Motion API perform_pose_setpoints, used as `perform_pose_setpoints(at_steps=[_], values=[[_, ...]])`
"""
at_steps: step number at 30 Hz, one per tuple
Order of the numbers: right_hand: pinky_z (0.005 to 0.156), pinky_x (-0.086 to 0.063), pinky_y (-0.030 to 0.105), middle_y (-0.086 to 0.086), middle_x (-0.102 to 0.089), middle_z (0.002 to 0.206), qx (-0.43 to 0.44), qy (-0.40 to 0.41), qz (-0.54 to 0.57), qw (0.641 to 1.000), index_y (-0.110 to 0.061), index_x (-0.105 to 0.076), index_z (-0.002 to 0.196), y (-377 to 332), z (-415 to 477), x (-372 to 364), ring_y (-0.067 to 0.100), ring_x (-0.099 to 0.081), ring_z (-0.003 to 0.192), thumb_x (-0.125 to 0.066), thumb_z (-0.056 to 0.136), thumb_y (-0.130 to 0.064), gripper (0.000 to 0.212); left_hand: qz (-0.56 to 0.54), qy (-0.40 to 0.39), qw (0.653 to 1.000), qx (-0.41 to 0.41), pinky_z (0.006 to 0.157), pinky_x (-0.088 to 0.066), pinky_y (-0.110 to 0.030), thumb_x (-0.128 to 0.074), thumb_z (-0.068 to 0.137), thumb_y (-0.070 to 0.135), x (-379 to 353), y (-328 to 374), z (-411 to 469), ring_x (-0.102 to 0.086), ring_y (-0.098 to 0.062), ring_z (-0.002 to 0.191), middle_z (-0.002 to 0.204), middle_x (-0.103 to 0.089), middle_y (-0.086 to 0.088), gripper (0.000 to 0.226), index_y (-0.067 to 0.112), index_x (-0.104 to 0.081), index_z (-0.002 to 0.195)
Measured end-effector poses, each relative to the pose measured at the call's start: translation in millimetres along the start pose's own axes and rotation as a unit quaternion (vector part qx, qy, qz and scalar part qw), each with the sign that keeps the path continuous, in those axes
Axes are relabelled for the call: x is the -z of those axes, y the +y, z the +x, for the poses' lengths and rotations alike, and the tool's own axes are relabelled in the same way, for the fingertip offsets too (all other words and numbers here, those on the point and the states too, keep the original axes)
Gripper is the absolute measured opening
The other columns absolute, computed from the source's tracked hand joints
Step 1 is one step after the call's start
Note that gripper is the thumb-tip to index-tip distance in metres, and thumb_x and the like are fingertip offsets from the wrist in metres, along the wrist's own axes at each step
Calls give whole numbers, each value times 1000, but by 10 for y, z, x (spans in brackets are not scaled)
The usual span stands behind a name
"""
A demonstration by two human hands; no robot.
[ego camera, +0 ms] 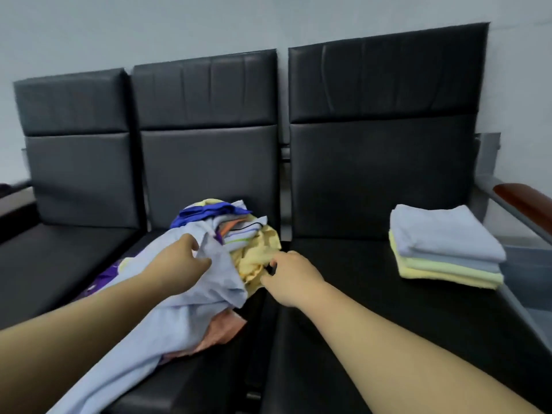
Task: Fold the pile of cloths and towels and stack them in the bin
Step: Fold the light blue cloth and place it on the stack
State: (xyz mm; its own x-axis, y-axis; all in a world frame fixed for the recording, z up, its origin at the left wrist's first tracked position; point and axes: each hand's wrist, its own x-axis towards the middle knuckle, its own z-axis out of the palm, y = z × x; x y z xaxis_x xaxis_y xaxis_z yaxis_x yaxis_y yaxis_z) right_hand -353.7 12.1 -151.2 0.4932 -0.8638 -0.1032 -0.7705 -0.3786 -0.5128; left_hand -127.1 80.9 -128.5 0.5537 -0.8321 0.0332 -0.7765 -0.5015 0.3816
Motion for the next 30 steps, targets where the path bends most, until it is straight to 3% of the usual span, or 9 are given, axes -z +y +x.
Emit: perform_pose_setpoints(at_steps=[2, 3, 8, 13, 18, 21, 25, 27, 30], values=[[75, -44, 32, 9, -66, 124, 21, -17, -6, 1000, -20, -64, 104, -309, 82, -151, 32, -63, 102, -57, 94, -35, 19, 17, 10, 999, 33, 82, -48, -37, -64, 82, 58, 137, -374, 27, -62, -21, 92, 92, -64, 8, 47, 28, -51, 117], [75, -43, 31, 10, -68, 124, 32, -32, -12, 999, -18, -66, 109, -434, 116, -196, 33, -64, 106, -57, 95, -32, 21, 20, 10, 999, 43, 87, -50, -40, -63, 80, 63, 168, -511, 38, -61, -24, 97, 94, -63, 8, 54, 28, -51, 119], [90, -48, 34, 10, -63, 135, 56, -29, 53, 997, -14, -54, 141, -1000, 319, -435, 31, -60, 121, -62, 98, -36, 48, -16, -15, 997, 69, 58, -45, -29, -69, 81, 64, 167, -1027, 64, -63, -18, 81, 120, -56, -4, 66, 25, -48, 130], [75, -43, 32, 9, -70, 118, -19, -28, 124, 992, -14, -64, 124, -1296, 716, -825, 29, -63, 98, -64, 89, -60, 58, -21, -48, 997, 50, 59, -47, -30, -75, 84, 52, 16, -1222, 104, -63, -19, 76, 96, -62, -3, 53, 28, -48, 122], [74, -42, 30, 9, -67, 126, -41, -1, 53, 998, -13, -64, 127, -1391, 1014, -906, 31, -64, 109, -64, 98, -35, 36, -39, -19, 998, 35, 65, -51, -34, -74, 89, 42, -23, -1274, 186, -62, -21, 77, 87, -63, 0, 34, 26, -51, 107], [74, -41, 30, 9, -67, 125, -34, 21, -7, 999, -13, -65, 127, -1407, 1083, -785, 32, -63, 112, -62, 97, -31, 35, -24, -15, 999, 19, 70, -53, -37, -67, 93, 29, -32, -1303, 233, -60, -21, 75, 80, -62, 2, 15, 16, -62, 94], [61, -36, 26, 4, -65, 105, -27, 50, -40, 998, -14, -70, 116, -1376, 1022, -431, 26, -58, 92, -64, 91, -35, 33, -31, -1, 999, 26, 61, -49, -32, -64, 93, 25, 59, -1238, 234, -60, -22, 74, 83, -63, -2, 13, 15, -65, 83], [59, -38, 27, 4, -63, 93, -18, 52, 1, 998, -12, -71, 100, -1362, 927, -222, 23, -53, 81, -66, 90, -37, 27, -82, 29, 996, 36, 59, -47, -30, -65, 89, 24, 165, -1166, 230, -60, -24, 74, 83, -67, -5, 14, 16, -64, 78], [81, -54, 35, 5, -70, 77, 15, 51, 203, 978, -10, -74, 83, -1329, 719, 48, 26, -63, 81, -74, 81, -32, 21, -247, 51, 966, 47, 61, -49, -34, -68, 84, 21, 369, -980, 201, -57, -24, 61, 68, -68, -5, 12, 12, -62, 79]])
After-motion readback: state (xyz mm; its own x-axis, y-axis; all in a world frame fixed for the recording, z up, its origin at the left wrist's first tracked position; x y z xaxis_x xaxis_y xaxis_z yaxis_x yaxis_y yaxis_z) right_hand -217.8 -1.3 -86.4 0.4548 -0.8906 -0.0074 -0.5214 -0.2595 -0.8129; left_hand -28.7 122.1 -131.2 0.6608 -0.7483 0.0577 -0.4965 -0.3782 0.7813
